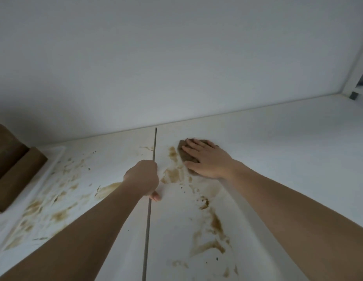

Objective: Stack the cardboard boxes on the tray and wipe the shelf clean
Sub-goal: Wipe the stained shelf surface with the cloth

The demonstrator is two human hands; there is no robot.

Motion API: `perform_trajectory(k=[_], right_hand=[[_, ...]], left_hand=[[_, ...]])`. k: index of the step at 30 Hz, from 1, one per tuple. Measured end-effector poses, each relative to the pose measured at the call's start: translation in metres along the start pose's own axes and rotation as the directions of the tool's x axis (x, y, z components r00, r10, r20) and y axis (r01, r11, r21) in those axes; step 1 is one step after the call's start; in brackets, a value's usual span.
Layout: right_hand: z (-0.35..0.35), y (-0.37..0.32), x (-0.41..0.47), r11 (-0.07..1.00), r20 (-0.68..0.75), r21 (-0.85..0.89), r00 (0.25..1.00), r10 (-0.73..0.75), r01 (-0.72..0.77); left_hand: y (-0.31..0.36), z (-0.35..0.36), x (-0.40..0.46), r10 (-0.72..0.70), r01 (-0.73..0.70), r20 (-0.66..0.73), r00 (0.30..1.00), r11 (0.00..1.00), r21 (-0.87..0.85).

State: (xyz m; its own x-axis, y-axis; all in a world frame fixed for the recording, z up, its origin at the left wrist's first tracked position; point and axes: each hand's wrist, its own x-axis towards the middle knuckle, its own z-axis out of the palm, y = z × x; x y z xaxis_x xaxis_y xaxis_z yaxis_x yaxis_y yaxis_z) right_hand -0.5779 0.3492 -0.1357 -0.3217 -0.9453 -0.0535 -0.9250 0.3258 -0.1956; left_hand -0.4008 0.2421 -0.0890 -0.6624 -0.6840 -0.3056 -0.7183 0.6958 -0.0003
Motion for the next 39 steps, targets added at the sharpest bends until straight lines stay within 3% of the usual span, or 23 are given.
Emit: perform_trajectory(k=[3, 8, 10, 14, 18, 23, 25, 29, 33, 35, 39], right_hand=[[-0.004, 0.02, -0.028, 0.994, 0.046, 0.01, 0.993, -0.113, 0.113], [-0.008, 0.064, -0.025, 0.96, -0.039, -0.028, 0.959, 0.279, -0.28], [-0.006, 0.052, -0.018, 0.95, -0.037, -0.007, 0.949, 0.312, -0.313], [0.002, 0.01, -0.042, 0.995, -0.06, -0.009, 0.993, 0.1, -0.1], [0.002, 0.012, -0.083, 0.994, 0.023, -0.008, 0.993, -0.112, 0.113], [-0.006, 0.046, -0.071, 0.979, -0.019, -0.038, 0.979, 0.201, -0.201], [-0.002, 0.033, -0.065, 0.967, -0.023, -0.021, 0.967, 0.252, -0.253], [0.008, -0.003, -0.085, 0.991, -0.037, 0.001, 0.99, 0.133, -0.133], [0.009, -0.014, -0.126, 1.0, -0.003, 0.024, 1.0, -0.019, 0.019], [0.004, 0.003, -0.131, 0.999, -0.011, 0.011, 0.999, 0.045, -0.045], [0.004, 0.017, -0.115, 0.929, -0.045, 0.049, 0.928, 0.37, -0.368]], left_hand=[[-0.006, 0.0, -0.005, 0.013, -0.013, 0.002, 1.0, 0.999, -0.033], [-0.013, 0.007, -0.012, 0.053, -0.055, -0.041, 0.998, 0.997, -0.046], [-0.012, 0.007, -0.013, 0.051, -0.052, -0.033, 0.998, 0.997, -0.051], [-0.009, 0.004, -0.014, 0.037, -0.038, -0.025, 0.999, 0.998, -0.058], [-0.013, 0.008, -0.019, 0.066, -0.067, -0.024, 0.998, 0.998, -0.02], [-0.021, 0.015, -0.019, 0.077, -0.077, -0.001, 0.997, 0.997, -0.009], [-0.021, 0.015, -0.018, 0.082, -0.082, 0.0, 0.997, 0.996, 0.027], [-0.015, 0.01, -0.024, 0.068, -0.068, 0.0, 0.998, 0.996, 0.056], [-0.009, 0.006, -0.04, 0.065, -0.065, -0.09, 0.994, 0.998, 0.002], [-0.01, 0.008, -0.052, 0.061, -0.072, -0.123, 0.991, 0.993, -0.092], [-0.015, 0.016, -0.072, 0.092, -0.131, -0.143, 0.985, 0.947, -0.293]])
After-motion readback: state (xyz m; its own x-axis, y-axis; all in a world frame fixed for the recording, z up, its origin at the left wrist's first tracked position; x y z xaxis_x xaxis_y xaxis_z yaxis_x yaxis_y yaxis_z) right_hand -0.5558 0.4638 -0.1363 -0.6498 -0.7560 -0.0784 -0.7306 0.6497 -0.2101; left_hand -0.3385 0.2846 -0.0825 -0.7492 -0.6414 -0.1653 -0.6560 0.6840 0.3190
